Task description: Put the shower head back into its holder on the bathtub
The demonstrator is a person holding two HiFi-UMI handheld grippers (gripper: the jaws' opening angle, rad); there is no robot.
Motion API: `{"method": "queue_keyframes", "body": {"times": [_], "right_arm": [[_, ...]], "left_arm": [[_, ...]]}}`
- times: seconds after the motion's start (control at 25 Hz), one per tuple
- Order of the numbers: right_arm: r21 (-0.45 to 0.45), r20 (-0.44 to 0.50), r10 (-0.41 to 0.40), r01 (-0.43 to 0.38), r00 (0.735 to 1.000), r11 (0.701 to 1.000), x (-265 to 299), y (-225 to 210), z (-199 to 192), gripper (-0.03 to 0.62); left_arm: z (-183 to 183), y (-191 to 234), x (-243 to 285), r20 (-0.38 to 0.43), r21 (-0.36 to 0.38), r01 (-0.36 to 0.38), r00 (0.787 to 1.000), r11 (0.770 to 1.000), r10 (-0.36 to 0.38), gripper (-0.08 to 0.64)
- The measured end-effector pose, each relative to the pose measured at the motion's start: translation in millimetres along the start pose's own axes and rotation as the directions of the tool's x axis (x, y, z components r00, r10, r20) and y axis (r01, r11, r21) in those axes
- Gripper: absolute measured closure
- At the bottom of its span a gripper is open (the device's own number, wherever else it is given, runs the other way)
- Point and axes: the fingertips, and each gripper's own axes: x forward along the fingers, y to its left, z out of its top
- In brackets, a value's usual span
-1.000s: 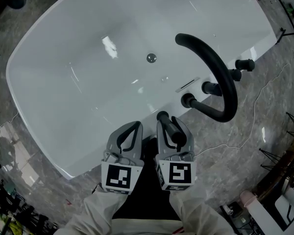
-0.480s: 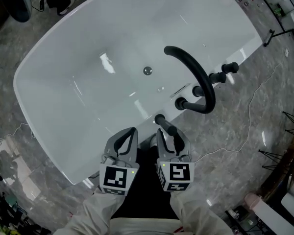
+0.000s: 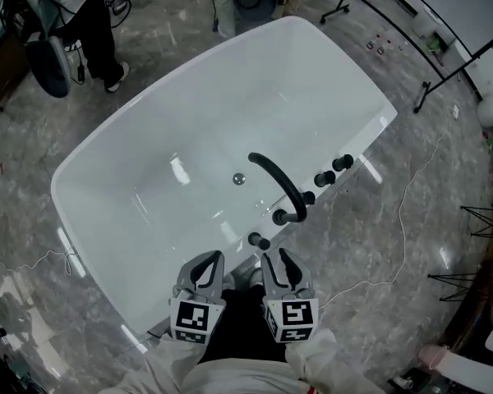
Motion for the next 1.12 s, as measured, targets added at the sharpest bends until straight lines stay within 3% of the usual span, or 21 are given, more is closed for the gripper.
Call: {"method": "queue_keyframes", "body": {"times": [0.32,0.52,0.72,0.92,1.12], "right_arm": [[0.052,0.091,0.025,-0.030,0.996,0.998,-56,-10,66,0.469],[0.021,0.183,0.050,-0.055,0.982,0.998,-90,-14,118,0.492],[0.021,0.244,0.063,-0.070,0.968,0.997,-108,-20,149,0.511],[0.010,0.314,0.068,-0.075,0.947,0.997,-128,-26,182,0.526],[0.011,0.351,0.057,-0.065,0.935,0.998,-137,-24,193,0.567]], "left_arm": [[48,-11,-33,0.027,0.032,-0.006,1.000,0.999,0.005,0.560],[101,-24,-47,0.102,0.036,-0.012,0.995,0.999,0.008,0.560],[143,-44,-57,0.148,0.063,-0.016,0.989,0.998,0.006,0.560],[183,-55,-76,0.207,0.135,-0.044,0.978,0.990,0.015,0.560],[203,-52,-87,0.249,0.160,-0.064,0.968,0.985,0.022,0.560]]}}
